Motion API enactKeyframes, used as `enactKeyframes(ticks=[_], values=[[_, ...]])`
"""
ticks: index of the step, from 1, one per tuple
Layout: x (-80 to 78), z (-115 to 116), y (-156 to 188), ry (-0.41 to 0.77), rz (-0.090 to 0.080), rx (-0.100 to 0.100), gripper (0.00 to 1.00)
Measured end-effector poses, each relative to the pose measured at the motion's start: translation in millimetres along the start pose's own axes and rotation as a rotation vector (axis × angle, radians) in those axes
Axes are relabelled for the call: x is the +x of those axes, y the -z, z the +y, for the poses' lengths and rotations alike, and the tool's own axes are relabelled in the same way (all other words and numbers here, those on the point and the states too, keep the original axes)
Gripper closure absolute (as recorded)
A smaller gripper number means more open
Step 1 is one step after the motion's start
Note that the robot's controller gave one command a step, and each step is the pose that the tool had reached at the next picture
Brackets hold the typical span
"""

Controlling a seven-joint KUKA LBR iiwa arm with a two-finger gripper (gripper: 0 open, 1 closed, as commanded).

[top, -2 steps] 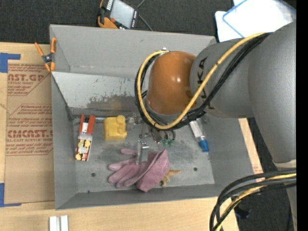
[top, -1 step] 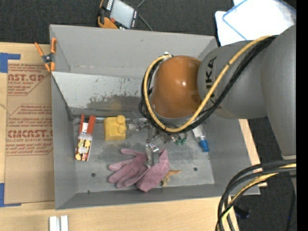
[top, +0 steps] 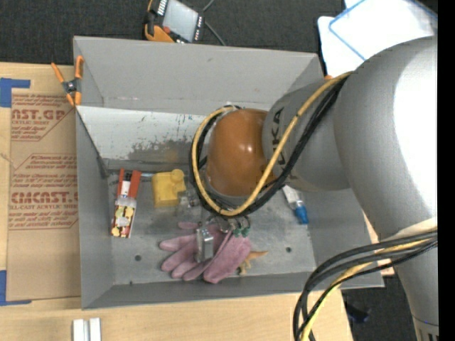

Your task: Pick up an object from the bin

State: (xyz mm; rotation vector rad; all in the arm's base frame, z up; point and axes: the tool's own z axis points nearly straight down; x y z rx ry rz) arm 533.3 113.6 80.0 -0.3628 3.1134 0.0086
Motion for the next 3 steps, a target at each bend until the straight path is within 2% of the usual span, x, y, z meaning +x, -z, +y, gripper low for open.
enactKeyframes(ticks=[1,2,3], values=[[14.9,-0.6,-4.6,0.059,-0.008,0.002,1.0],[14.9,-0.6,-4.6,0.059,-0.008,0.002,1.0],[19.4,-2.1,79.8,0.052,-0.003,0.002,1.0]])
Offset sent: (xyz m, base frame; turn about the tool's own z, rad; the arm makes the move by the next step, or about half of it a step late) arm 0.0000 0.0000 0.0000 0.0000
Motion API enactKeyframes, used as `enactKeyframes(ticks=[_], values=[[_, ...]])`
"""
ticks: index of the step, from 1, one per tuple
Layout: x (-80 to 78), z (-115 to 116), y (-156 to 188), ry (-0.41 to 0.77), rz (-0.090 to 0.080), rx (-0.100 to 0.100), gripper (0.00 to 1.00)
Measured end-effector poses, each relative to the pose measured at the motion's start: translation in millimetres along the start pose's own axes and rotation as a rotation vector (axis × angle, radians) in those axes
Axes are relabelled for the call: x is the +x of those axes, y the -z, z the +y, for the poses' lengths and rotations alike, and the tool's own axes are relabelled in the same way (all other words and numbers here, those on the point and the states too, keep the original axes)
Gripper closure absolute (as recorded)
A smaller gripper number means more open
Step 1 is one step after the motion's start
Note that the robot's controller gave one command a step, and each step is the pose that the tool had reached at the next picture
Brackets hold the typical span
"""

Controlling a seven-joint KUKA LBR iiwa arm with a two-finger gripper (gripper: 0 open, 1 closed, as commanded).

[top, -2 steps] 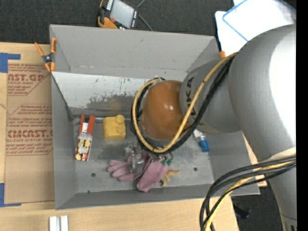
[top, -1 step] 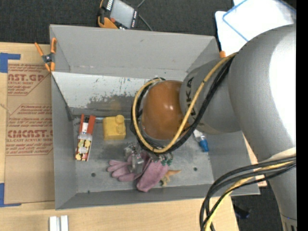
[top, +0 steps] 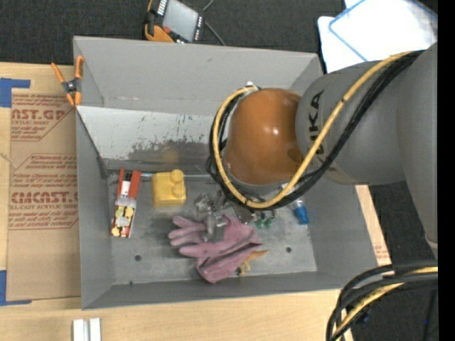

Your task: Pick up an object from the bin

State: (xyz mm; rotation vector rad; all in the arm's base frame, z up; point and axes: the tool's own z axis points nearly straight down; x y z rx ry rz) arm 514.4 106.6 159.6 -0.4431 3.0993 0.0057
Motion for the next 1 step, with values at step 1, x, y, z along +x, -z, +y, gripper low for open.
enactKeyframes(ticks=[1], values=[[20.0,-2.4,52.4,-0.022,0.003,-0.001,1.0]])
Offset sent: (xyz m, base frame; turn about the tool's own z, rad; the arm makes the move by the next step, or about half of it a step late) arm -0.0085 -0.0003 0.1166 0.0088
